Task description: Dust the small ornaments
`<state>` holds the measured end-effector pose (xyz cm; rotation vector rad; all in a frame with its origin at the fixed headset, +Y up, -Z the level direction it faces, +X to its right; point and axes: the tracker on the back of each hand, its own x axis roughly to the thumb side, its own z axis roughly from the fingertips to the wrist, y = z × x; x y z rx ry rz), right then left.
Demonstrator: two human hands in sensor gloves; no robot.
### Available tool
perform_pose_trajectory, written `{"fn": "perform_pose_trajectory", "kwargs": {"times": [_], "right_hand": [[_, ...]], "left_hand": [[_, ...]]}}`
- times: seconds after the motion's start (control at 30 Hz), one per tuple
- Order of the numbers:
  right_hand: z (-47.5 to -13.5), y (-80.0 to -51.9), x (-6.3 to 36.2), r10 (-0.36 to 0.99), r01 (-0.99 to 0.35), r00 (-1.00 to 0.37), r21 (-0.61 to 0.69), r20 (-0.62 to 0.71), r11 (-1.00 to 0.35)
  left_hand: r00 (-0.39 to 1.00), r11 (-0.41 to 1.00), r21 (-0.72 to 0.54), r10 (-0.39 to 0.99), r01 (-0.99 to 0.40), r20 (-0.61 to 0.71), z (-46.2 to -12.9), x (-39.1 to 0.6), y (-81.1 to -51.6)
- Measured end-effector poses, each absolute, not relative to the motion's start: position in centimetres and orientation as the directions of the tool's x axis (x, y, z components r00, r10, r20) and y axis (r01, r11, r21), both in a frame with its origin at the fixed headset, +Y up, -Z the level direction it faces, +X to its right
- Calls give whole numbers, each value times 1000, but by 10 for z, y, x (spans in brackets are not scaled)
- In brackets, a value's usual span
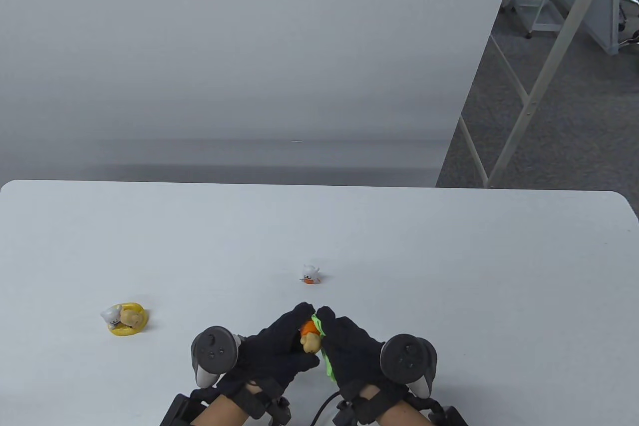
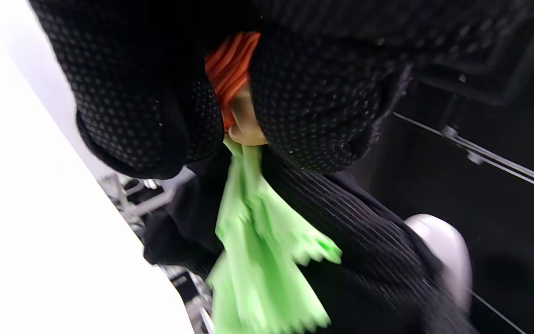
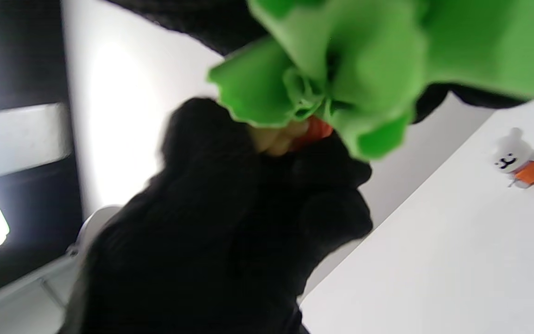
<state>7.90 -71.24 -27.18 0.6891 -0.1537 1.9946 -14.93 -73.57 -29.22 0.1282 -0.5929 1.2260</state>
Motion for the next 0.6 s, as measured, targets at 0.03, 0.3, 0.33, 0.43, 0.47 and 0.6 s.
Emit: {"fn": "perform_pose_trajectory", "kwargs": {"times": [0.03, 0.3, 0.33, 0.43, 0.47, 0.6], "right_hand": [[-267, -711, 76, 738, -816, -408, 149, 537, -559], [-278, -716, 82, 787, -848, -420, 114, 451, -517], [-282, -715, 86, 777, -833, -441, 117, 449, -541], [-281, -716, 83, 752, -811, -453, 129, 479, -571], [-279, -717, 83, 750, -810, -439, 143, 495, -569], [-269, -715, 68, 729, -767, -378, 249, 570, -592]], "left_hand": [[219, 352, -201, 846, -914, 487, -295, -153, -737], [137, 344, -380, 869, -859, 475, -295, -144, -739], [80, 288, -443, 899, -849, 431, -294, -142, -742], [148, 321, -376, 895, -869, 421, -296, -141, -741], [193, 346, -334, 889, -877, 416, -297, -143, -740], [296, 390, -268, 896, -881, 330, -306, -159, -748]]}}
